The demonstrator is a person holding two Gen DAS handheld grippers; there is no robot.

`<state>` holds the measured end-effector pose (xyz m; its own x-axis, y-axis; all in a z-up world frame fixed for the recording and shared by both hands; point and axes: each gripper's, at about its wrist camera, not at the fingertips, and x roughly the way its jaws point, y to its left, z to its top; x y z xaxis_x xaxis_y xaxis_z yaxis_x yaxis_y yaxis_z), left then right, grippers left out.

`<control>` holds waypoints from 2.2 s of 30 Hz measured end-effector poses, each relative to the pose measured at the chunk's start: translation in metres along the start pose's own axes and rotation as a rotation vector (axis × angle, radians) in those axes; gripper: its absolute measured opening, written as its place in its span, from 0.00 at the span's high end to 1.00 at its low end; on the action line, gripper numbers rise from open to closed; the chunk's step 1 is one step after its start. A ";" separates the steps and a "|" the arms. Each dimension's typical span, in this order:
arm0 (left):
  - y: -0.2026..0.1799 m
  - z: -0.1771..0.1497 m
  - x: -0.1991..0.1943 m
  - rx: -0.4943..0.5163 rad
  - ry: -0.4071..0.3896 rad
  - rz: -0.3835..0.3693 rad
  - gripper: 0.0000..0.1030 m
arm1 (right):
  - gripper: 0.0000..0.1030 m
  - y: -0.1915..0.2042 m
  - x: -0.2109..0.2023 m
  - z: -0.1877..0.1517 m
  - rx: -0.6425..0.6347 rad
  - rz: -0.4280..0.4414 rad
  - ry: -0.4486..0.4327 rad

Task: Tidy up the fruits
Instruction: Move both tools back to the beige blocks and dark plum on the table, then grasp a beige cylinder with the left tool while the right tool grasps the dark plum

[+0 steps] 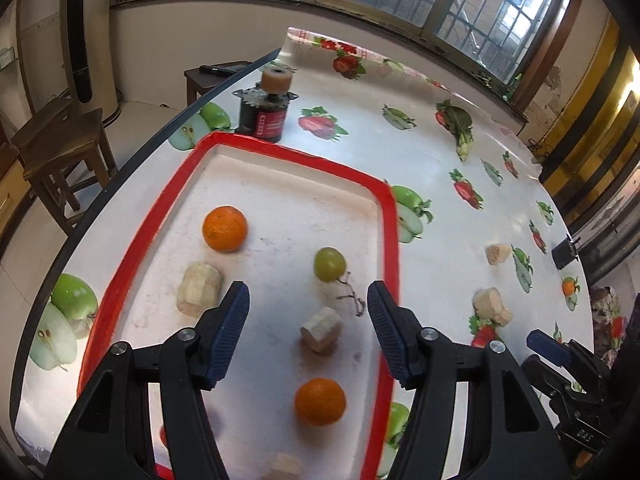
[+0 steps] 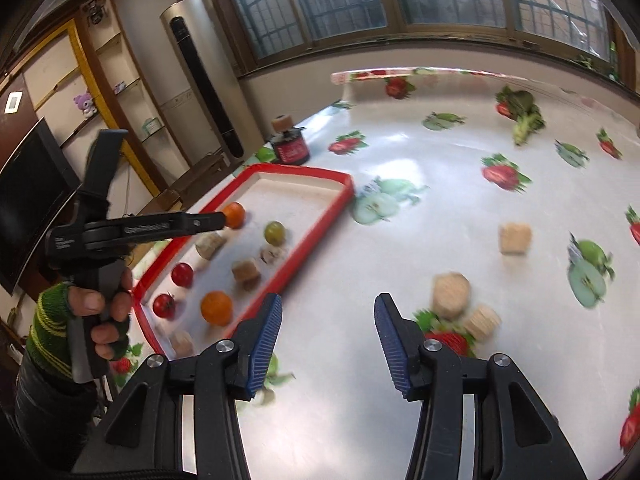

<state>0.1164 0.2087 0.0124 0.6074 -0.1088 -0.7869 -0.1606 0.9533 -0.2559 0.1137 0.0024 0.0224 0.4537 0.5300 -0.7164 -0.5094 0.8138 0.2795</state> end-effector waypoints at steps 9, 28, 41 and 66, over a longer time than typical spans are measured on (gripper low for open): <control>-0.051 -0.031 -0.011 0.043 0.016 -0.110 0.37 | 0.51 -0.039 -0.042 -0.031 0.088 -0.063 -0.026; -0.126 -0.063 0.006 0.155 0.094 -0.157 0.37 | 0.51 -0.103 -0.092 -0.090 0.209 -0.163 -0.036; -0.149 -0.060 0.030 0.212 0.121 -0.143 0.37 | 0.51 -0.110 -0.083 -0.094 0.198 -0.184 -0.015; -0.191 -0.036 0.109 0.328 0.127 -0.226 0.46 | 0.64 -0.123 -0.030 -0.082 0.097 -0.287 0.069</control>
<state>0.1852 0.0042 -0.0451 0.4947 -0.3396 -0.8000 0.2339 0.9386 -0.2537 0.1028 -0.1330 -0.0425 0.5166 0.2606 -0.8156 -0.2938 0.9487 0.1170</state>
